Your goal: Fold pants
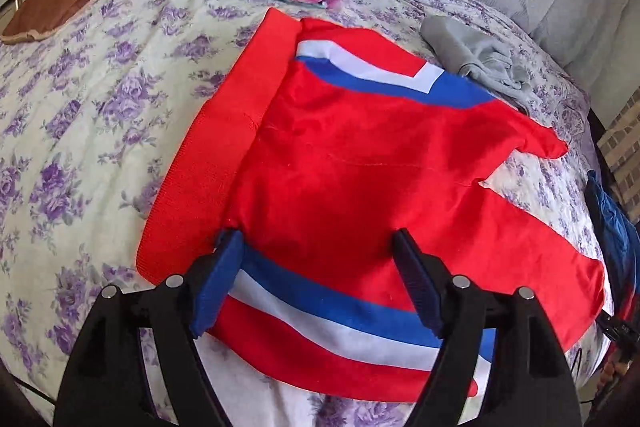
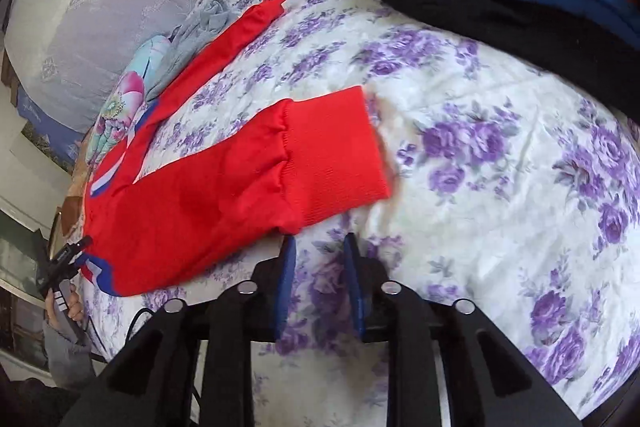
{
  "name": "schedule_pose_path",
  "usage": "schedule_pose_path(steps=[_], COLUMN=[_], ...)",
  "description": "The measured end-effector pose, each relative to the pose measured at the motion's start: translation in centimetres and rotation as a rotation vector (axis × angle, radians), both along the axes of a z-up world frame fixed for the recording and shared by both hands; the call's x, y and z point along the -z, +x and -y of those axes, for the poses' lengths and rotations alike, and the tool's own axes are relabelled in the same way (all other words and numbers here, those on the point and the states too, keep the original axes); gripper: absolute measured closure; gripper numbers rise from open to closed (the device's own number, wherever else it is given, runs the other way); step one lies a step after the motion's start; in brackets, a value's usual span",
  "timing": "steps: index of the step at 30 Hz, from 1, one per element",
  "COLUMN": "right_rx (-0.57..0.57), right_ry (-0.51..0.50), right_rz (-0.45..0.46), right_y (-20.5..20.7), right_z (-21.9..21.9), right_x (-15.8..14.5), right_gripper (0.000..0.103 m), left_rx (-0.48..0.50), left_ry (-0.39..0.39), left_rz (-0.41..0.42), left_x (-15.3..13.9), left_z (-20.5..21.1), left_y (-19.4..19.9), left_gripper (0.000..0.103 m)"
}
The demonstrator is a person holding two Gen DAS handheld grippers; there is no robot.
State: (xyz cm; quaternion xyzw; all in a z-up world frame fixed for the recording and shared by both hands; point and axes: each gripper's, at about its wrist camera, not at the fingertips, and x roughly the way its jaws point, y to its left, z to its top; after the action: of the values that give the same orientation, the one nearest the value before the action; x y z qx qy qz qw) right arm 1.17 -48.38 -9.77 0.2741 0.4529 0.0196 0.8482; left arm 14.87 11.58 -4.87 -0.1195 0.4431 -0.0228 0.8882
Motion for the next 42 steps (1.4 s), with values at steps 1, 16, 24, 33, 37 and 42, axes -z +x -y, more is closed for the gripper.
schedule_pose_path(steps=[1, 16, 24, 33, 37, 42], right_rx=[0.06, 0.119, 0.085, 0.014, 0.057, 0.099], right_ry=[0.013, 0.18, 0.218, 0.11, 0.034, -0.119], right_rz=[-0.004, 0.232, 0.144, 0.388, 0.369, 0.117], right_y=[-0.5, 24.1, 33.2, 21.9, 21.3, 30.8], right_z=[1.0, -0.9, -2.6, -2.9, -1.4, -0.5], right_x=[-0.5, -4.9, -0.6, -10.7, -12.8, -8.9], right_gripper=[0.083, 0.046, 0.09, 0.095, 0.094, 0.056], left_rx=[-0.002, -0.264, -0.27, -0.251, -0.23, -0.23], left_ry=[-0.011, -0.197, -0.226, -0.216, -0.183, -0.207], left_rz=[0.007, 0.115, 0.06, 0.113, 0.122, 0.077], left_x=[-0.4, -3.1, -0.4, -1.9, -2.5, -2.0], left_z=[0.0, -8.1, -8.3, -8.3, -7.6, -7.3], left_y=[-0.1, 8.0, 9.2, 8.6, 9.5, 11.1], left_gripper=[0.029, 0.02, 0.019, 0.015, 0.014, 0.014])
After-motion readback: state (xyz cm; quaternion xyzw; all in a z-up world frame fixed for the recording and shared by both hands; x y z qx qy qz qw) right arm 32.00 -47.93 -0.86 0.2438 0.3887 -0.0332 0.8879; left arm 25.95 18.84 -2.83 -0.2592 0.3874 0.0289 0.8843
